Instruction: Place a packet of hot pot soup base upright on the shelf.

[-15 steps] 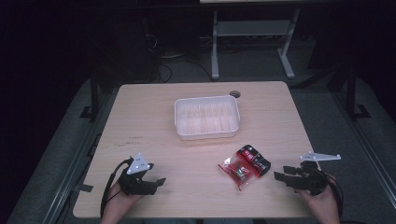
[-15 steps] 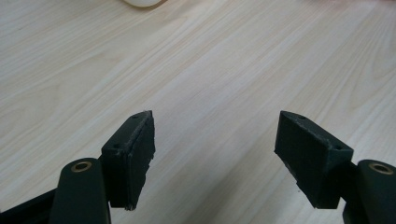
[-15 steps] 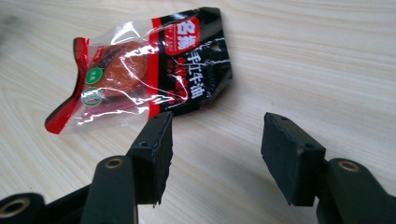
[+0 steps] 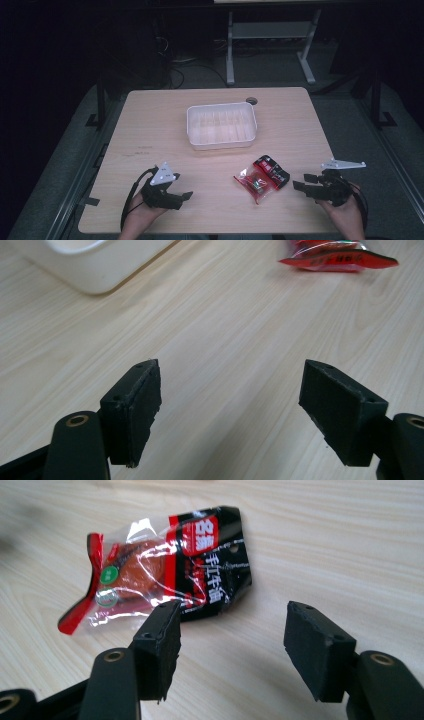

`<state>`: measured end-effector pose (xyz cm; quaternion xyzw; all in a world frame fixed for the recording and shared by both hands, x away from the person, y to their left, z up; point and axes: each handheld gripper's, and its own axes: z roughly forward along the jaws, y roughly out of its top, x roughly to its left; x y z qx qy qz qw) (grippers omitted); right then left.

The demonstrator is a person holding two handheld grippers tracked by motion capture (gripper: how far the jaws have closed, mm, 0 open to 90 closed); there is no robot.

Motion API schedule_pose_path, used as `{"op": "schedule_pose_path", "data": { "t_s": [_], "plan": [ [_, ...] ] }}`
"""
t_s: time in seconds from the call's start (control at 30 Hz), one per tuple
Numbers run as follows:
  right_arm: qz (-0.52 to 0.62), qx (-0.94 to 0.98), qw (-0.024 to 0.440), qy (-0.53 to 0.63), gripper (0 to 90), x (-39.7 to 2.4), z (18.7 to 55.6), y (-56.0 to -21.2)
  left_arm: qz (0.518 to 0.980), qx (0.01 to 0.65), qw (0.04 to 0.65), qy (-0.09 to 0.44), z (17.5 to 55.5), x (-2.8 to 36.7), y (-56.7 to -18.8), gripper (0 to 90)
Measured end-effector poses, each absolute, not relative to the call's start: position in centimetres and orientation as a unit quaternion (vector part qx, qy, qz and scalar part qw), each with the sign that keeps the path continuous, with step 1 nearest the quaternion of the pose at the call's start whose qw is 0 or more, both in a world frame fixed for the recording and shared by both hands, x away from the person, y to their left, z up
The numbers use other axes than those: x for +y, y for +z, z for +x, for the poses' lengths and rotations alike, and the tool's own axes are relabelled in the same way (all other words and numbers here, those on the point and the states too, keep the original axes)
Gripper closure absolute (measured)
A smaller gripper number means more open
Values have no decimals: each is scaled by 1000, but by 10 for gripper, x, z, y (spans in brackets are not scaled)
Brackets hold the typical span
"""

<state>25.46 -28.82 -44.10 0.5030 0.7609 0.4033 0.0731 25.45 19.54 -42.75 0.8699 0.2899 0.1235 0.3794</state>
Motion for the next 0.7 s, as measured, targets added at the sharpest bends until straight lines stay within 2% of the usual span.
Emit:
{"op": "schedule_pose_path", "data": {
  "t_s": [0.43, 0.7],
  "plan": [
    [496, 758, 77, 418, 373, -280, 275, -428, 885, 246, 384, 92, 262, 130, -424, 248],
    [499, 747, 77, 433, 379, -278, 292, -421, 898, 214, 372, 94, 267, 84, -421, 248]
  ]
}}
